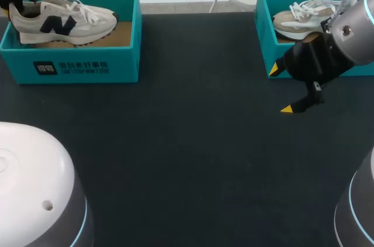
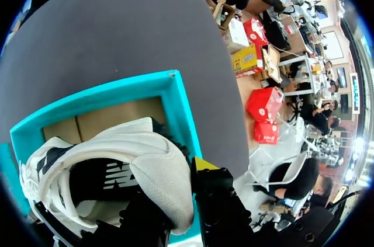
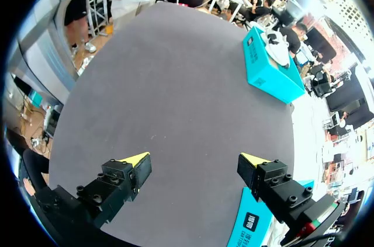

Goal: Take the shoe out of the shoebox, open the shoe tongue, remove and reinsert the insole, then place the shoe into the shoebox

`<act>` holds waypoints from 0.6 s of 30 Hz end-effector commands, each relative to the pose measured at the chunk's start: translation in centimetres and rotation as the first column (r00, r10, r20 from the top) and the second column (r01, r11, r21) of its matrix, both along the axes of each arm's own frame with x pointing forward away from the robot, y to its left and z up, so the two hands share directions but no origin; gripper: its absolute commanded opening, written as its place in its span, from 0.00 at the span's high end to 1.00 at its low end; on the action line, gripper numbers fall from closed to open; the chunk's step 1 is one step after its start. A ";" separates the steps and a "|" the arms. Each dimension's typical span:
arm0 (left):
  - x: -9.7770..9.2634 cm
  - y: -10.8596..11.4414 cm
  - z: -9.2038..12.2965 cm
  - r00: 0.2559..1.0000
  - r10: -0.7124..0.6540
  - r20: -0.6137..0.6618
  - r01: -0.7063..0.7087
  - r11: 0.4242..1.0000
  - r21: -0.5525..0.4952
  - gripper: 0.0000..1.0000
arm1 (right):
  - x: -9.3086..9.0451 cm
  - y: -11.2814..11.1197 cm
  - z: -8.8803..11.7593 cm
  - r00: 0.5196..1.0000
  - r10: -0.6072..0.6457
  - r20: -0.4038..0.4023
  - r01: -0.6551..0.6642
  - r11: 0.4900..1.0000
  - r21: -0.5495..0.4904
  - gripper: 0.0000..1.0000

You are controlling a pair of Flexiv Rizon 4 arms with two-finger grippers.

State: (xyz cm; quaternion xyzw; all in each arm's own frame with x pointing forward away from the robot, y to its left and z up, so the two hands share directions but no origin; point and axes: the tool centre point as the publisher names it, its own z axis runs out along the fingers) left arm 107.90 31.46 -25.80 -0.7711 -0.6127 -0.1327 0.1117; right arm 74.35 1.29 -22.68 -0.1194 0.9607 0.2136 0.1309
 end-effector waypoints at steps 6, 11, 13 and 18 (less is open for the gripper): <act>0.1 -1.0 -2.5 1.000 -0.011 -0.014 0.011 1.000 -0.004 1.00 | 0.0 0.1 -0.1 1.000 -0.002 0.002 0.002 1.000 -0.003 0.00; -0.9 -1.7 -3.5 1.000 -0.017 -0.015 0.017 1.000 0.000 1.00 | 0.0 0.1 -0.1 1.000 -0.002 0.002 0.002 1.000 -0.003 0.00; -1.3 -1.8 -4.0 1.000 -0.018 -0.016 0.018 1.000 0.004 1.00 | 0.0 0.1 -0.1 1.000 -0.002 0.002 0.002 1.000 -0.003 0.00; -2.2 -2.0 -5.0 1.000 0.004 -0.016 -0.004 1.000 0.006 1.00 | 0.0 0.1 -0.1 1.000 -0.002 0.002 0.002 1.000 -0.003 0.00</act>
